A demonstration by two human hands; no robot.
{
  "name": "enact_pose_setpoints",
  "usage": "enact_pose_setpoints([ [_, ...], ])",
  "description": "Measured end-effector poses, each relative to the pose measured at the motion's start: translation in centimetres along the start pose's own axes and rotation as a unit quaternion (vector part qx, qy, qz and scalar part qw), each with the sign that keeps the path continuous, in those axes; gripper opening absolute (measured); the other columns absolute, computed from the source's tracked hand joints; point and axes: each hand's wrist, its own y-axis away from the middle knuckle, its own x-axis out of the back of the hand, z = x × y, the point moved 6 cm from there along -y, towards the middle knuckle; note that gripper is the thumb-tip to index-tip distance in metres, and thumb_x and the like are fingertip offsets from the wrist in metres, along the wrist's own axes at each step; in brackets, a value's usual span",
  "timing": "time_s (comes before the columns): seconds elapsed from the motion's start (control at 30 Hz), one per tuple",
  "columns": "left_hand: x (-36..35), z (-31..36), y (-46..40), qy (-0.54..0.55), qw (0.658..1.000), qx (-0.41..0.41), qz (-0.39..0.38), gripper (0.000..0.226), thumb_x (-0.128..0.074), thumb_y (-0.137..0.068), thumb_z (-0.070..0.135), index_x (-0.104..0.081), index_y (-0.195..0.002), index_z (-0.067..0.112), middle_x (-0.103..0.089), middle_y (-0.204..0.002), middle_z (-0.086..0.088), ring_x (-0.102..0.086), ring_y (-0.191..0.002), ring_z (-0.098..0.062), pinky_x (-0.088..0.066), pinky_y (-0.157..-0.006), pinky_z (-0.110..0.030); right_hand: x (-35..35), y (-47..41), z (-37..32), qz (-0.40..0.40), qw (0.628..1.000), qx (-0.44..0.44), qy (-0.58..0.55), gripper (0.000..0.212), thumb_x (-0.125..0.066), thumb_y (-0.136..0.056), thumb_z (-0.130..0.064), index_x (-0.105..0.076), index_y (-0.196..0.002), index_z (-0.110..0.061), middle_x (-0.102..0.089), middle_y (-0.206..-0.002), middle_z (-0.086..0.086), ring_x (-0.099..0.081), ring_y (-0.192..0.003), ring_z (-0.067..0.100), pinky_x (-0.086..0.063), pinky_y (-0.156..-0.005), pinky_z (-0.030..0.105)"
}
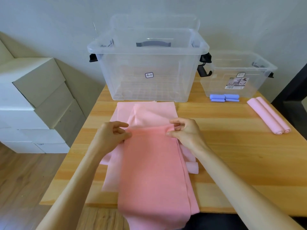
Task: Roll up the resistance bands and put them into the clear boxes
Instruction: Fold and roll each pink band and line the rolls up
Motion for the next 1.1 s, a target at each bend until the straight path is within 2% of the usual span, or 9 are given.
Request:
enact_pose_setpoints([
  [0.13,-0.4,0.3,-1.4,-0.085,0.995,-0.004,-0.054,0.030,-0.076,-0.084,0.018,-0.068,-0.113,0.020,-0.073,-0.077,0.001,-0.065,-0.069,-0.011,-0.053,-0.080,-0.035,-0.7,-1.2,-0.8,-0.061,0.994,-0.003,0.094,0.054,-0.081,-0.077,-0.008,-0.063,-0.128,-0.011,-0.063,-0.120,0.002,-0.058,-0.099,0.010,-0.040,-0.082,0.016],
  [0.2,-0.6,0.5,-1.8,-0.105,0.993,-0.007,-0.061,0.025,-0.077,-0.083,0.020,-0.069,-0.107,0.022,-0.071,-0.076,0.002,-0.065,-0.072,-0.016,-0.053,-0.078,-0.037,-0.9,-1.5,-1.0,-0.086,0.988,-0.011,0.130,0.049,-0.077,-0.080,-0.009,-0.064,-0.127,-0.013,-0.064,-0.122,0.002,-0.060,-0.107,0.015,-0.043,-0.074,0.018],
  [0.3,-0.6,0.9,-1.7,-0.129,0.990,-0.021,-0.058,0.016,-0.077,-0.083,0.023,-0.070,-0.096,0.024,-0.067,-0.076,0.004,-0.060,-0.068,-0.014,-0.045,-0.064,-0.027,-1.0,-1.6,-1.2,-0.099,0.986,-0.013,0.137,0.023,-0.072,-0.079,-0.005,-0.075,-0.100,-0.013,-0.073,-0.097,0.005,-0.068,-0.081,0.015,-0.049,-0.062,0.024],
  [0.4,-0.5,0.9,-1.5,-0.140,0.988,-0.038,-0.048,0.009,-0.079,-0.081,0.024,-0.071,-0.087,0.024,-0.064,-0.079,0.005,-0.058,-0.070,-0.010,-0.043,-0.063,-0.022,-1.1,-1.4,-1.3,-0.102,0.984,-0.006,0.145,0.010,-0.074,-0.078,-0.005,-0.073,-0.084,-0.013,-0.063,-0.071,-0.004,-0.056,-0.056,0.006,-0.037,-0.044,0.012],
  [0.57,-0.4,1.1,-0.6,-0.162,0.977,-0.138,-0.028,0.014,-0.078,-0.081,0.021,-0.066,-0.081,0.028,-0.061,-0.097,0.008,-0.058,-0.093,0.000,-0.041,-0.079,-0.012,-0.8,-0.4,-1.8,-0.054,0.986,0.084,0.130,0.014,-0.070,-0.072,-0.002,-0.067,-0.073,-0.015,-0.058,-0.076,-0.010,-0.051,-0.061,0.002,-0.039,-0.057,0.015],
  [0.7,-0.3,1.0,0.2,-0.155,0.976,-0.156,0.001,0.020,-0.077,-0.080,0.016,-0.063,-0.078,0.029,-0.068,-0.084,0.015,-0.060,-0.087,0.008,-0.039,-0.071,-0.005,-0.8,1.0,-1.9,-0.047,0.988,0.128,0.066,0.024,-0.066,-0.071,0.005,-0.060,-0.076,-0.017,-0.063,-0.074,-0.002,-0.047,-0.057,0.004,-0.036,-0.057,0.016],
  [0.83,0.3,1.6,1.2,-0.119,0.979,-0.161,0.026,0.028,-0.077,-0.080,0.011,-0.060,-0.094,0.030,-0.068,-0.083,0.013,-0.063,-0.084,0.010,-0.042,-0.070,-0.004,-0.3,1.8,-2.3,-0.049,0.990,0.129,0.023,0.053,-0.069,-0.073,0.007,-0.058,-0.114,-0.024,-0.059,-0.104,-0.004,-0.047,-0.063,0.005,-0.039,-0.062,0.012],
  [0.93,1.1,2.8,2.5,-0.116,0.977,-0.176,0.023,0.036,-0.075,-0.084,0.012,-0.062,-0.110,0.033,-0.067,-0.088,0.013,-0.063,-0.087,0.010,-0.042,-0.076,-0.002,0.2,2.4,-2.1,-0.080,0.995,0.063,0.000,0.079,-0.073,-0.074,0.005,-0.045,-0.139,-0.030,-0.056,-0.117,-0.008,-0.050,-0.066,0.009,-0.045,-0.065,0.018],
  [1.1,2.5,6.5,5.6,-0.095,0.969,-0.229,0.007,0.024,-0.070,-0.086,0.006,-0.071,-0.088,0.030,-0.066,-0.089,0.012,-0.065,-0.088,-0.003,-0.045,-0.085,-0.007,2.8,4.9,-3.4,-0.134,0.988,0.023,-0.068,0.039,-0.074,-0.075,0.006,-0.073,-0.107,-0.018,-0.076,-0.089,-0.001,-0.068,-0.084,0.013,-0.051,-0.083,0.026],
])
